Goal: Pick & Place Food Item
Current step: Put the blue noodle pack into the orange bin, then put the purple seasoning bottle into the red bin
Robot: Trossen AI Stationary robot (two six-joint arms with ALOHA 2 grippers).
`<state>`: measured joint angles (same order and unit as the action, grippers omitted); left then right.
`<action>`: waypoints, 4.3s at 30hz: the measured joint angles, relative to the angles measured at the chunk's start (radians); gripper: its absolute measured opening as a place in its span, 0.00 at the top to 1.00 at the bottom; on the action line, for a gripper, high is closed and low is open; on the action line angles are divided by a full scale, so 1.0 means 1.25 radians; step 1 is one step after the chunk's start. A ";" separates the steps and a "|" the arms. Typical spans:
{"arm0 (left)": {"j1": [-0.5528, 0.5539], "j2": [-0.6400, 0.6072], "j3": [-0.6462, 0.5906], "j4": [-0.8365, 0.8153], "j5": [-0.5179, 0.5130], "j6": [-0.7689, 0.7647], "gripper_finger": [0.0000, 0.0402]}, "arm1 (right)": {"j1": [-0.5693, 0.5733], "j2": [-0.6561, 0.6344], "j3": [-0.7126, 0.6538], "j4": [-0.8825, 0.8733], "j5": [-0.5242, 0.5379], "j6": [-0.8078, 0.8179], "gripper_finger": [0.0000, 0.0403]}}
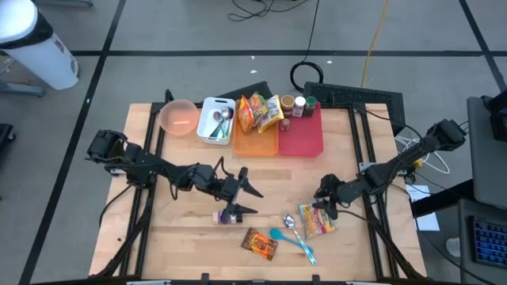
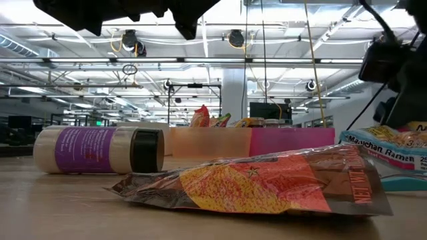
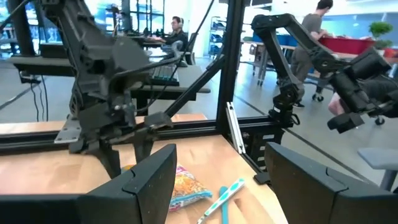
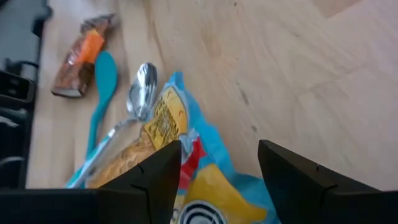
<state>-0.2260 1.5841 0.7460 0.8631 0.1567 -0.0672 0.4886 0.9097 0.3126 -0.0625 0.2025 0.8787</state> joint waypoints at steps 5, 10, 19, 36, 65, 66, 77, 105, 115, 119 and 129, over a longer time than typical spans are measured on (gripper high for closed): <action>0.022 0.000 0.000 0.000 0.044 0.016 0.37 | -0.047 0.000 -0.081 0.153 -0.058 -0.007 0.48; 0.070 0.000 0.000 0.000 0.099 0.016 0.37 | -0.086 0.000 -0.110 0.189 -0.105 -0.025 0.55; 0.187 0.000 0.000 0.004 0.193 0.016 0.37 | -0.152 0.000 -0.110 0.246 -0.143 -0.131 0.92; 0.390 -0.020 0.000 -0.045 0.471 -0.022 0.37 | -0.345 0.001 0.001 0.287 -0.141 -0.447 1.00; 0.265 -0.697 -0.210 -0.573 0.226 0.100 0.37 | -0.632 0.395 0.598 0.119 -0.355 -0.822 1.00; 0.252 -0.718 -0.233 -0.555 0.215 0.085 0.37 | -0.644 0.404 0.611 0.117 -0.354 -0.823 1.00; 0.103 -0.823 -0.390 -0.427 0.123 -0.017 0.37 | -0.726 0.558 0.646 0.170 -0.352 -0.754 1.00; -0.272 -0.674 -0.392 -0.282 -0.273 0.008 0.37 | -0.693 0.767 0.646 0.363 -0.222 -0.649 1.00; -0.271 -0.637 -0.392 -0.253 -0.274 0.029 0.37 | -0.693 0.767 0.646 0.364 -0.220 -0.628 0.90; -0.271 -0.637 -0.392 -0.249 -0.274 0.032 0.37 | -0.693 0.746 0.645 0.346 -0.224 -0.626 0.76; -0.244 -0.637 -0.391 -0.132 -0.275 0.170 0.37 | -0.691 0.586 0.645 0.235 -0.225 -0.669 0.44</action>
<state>-0.5316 0.7879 0.2568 0.6986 -0.1867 0.1451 -0.3756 1.6427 1.1191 0.2309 -0.0787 0.0422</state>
